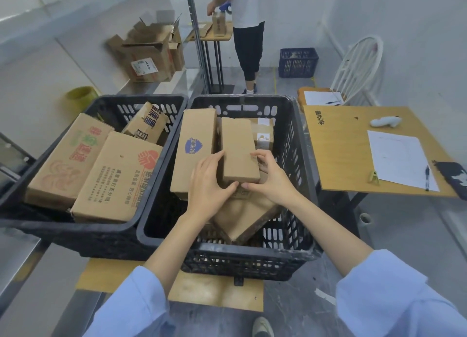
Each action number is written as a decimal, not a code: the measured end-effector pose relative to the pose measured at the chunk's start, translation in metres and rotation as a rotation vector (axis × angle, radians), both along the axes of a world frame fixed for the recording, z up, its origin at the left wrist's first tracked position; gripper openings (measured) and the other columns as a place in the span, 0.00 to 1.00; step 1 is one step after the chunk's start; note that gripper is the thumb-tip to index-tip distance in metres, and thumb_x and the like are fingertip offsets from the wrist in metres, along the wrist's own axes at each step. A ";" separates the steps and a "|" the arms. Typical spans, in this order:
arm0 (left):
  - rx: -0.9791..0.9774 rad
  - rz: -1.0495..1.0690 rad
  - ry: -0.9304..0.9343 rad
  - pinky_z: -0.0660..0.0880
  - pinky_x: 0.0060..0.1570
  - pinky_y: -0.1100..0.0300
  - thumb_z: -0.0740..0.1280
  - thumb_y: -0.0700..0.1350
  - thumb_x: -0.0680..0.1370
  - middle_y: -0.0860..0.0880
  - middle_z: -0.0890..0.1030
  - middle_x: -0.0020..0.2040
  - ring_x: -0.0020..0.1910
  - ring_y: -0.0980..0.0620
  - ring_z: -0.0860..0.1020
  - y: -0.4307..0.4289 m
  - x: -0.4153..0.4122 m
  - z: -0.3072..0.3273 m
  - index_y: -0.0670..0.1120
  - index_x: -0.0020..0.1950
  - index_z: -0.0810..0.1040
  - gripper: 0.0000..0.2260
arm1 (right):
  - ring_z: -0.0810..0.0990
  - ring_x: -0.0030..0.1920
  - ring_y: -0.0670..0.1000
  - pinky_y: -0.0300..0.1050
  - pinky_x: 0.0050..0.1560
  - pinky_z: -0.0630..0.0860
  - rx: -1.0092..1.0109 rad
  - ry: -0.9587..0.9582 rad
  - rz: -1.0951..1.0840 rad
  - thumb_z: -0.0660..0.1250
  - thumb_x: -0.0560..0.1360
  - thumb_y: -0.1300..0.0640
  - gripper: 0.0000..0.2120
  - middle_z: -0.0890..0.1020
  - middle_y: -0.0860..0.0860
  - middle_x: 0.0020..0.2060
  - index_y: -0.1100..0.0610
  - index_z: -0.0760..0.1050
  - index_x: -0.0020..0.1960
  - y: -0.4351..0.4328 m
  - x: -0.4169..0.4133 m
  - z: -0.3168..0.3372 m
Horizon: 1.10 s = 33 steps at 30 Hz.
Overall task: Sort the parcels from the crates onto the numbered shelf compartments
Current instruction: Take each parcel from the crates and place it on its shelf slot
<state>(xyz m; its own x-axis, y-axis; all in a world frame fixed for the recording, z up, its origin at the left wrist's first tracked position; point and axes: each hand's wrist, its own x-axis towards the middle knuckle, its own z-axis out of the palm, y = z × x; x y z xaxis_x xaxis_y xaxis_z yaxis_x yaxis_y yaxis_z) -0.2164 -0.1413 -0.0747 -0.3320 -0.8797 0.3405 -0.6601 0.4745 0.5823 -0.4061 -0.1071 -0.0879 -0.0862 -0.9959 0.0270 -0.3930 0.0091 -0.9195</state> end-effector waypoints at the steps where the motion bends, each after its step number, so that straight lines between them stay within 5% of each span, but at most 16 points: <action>1: 0.006 -0.013 0.021 0.65 0.70 0.51 0.75 0.52 0.72 0.53 0.72 0.69 0.69 0.54 0.67 0.001 0.000 0.001 0.50 0.74 0.66 0.33 | 0.69 0.67 0.44 0.29 0.59 0.66 -0.013 -0.012 0.000 0.79 0.69 0.59 0.36 0.68 0.40 0.65 0.46 0.63 0.68 0.002 -0.001 0.002; 4: 0.055 -0.069 0.141 0.69 0.69 0.50 0.76 0.48 0.72 0.53 0.71 0.70 0.69 0.55 0.69 0.004 -0.003 0.012 0.50 0.74 0.65 0.34 | 0.70 0.67 0.44 0.26 0.59 0.67 -0.080 -0.039 -0.011 0.79 0.68 0.60 0.37 0.68 0.41 0.67 0.46 0.62 0.69 0.006 -0.003 0.012; 8: 0.057 -0.132 0.326 0.76 0.62 0.52 0.77 0.41 0.70 0.53 0.69 0.69 0.66 0.56 0.72 0.005 -0.010 0.033 0.47 0.74 0.67 0.34 | 0.71 0.62 0.33 0.47 0.66 0.75 -0.143 -0.060 -0.033 0.79 0.68 0.62 0.38 0.69 0.31 0.64 0.47 0.63 0.70 0.009 -0.005 0.039; 13: 0.011 -0.095 0.368 0.72 0.56 0.73 0.78 0.44 0.70 0.52 0.67 0.68 0.66 0.59 0.70 -0.004 -0.007 0.058 0.48 0.75 0.65 0.36 | 0.70 0.62 0.28 0.47 0.62 0.78 -0.211 -0.046 0.022 0.79 0.68 0.61 0.41 0.68 0.20 0.59 0.47 0.62 0.72 -0.001 0.001 0.071; 18: 0.009 0.012 0.392 0.71 0.60 0.69 0.77 0.48 0.71 0.52 0.67 0.72 0.67 0.61 0.68 -0.012 0.018 0.075 0.50 0.77 0.61 0.39 | 0.68 0.71 0.41 0.57 0.66 0.75 -0.258 -0.093 0.147 0.81 0.67 0.58 0.46 0.65 0.40 0.73 0.45 0.58 0.76 -0.021 0.024 0.096; 22: 0.006 0.129 0.393 0.74 0.64 0.56 0.77 0.49 0.71 0.50 0.65 0.70 0.68 0.56 0.68 -0.011 0.056 0.085 0.51 0.79 0.59 0.41 | 0.67 0.63 0.30 0.37 0.64 0.71 -0.200 -0.085 0.246 0.81 0.66 0.56 0.53 0.64 0.37 0.71 0.44 0.51 0.79 -0.042 0.057 0.107; 24: 0.025 0.160 0.445 0.77 0.58 0.63 0.77 0.49 0.71 0.50 0.64 0.69 0.67 0.61 0.68 -0.004 0.078 0.087 0.52 0.78 0.60 0.40 | 0.67 0.66 0.35 0.28 0.57 0.67 -0.181 -0.082 0.325 0.81 0.67 0.56 0.54 0.63 0.40 0.73 0.45 0.49 0.80 -0.050 0.080 0.112; 27: -0.015 0.273 0.460 0.73 0.51 0.74 0.77 0.49 0.71 0.51 0.65 0.68 0.62 0.69 0.69 0.012 0.116 0.089 0.56 0.74 0.62 0.37 | 0.63 0.70 0.43 0.36 0.62 0.70 -0.178 -0.056 0.469 0.80 0.67 0.55 0.54 0.60 0.45 0.74 0.47 0.49 0.80 -0.059 0.119 0.118; 30: -0.051 0.410 0.418 0.73 0.60 0.63 0.77 0.50 0.70 0.52 0.69 0.69 0.64 0.61 0.71 0.035 0.157 0.094 0.53 0.74 0.63 0.36 | 0.63 0.70 0.45 0.46 0.70 0.66 -0.186 -0.032 0.595 0.80 0.67 0.53 0.53 0.59 0.48 0.74 0.51 0.50 0.81 -0.060 0.166 0.121; 33: -0.036 0.494 0.460 0.76 0.61 0.57 0.77 0.51 0.70 0.58 0.72 0.66 0.64 0.65 0.71 0.065 0.198 0.099 0.52 0.72 0.63 0.35 | 0.66 0.68 0.43 0.42 0.67 0.66 -0.207 -0.014 0.683 0.79 0.68 0.51 0.49 0.60 0.47 0.74 0.49 0.53 0.80 -0.055 0.217 0.121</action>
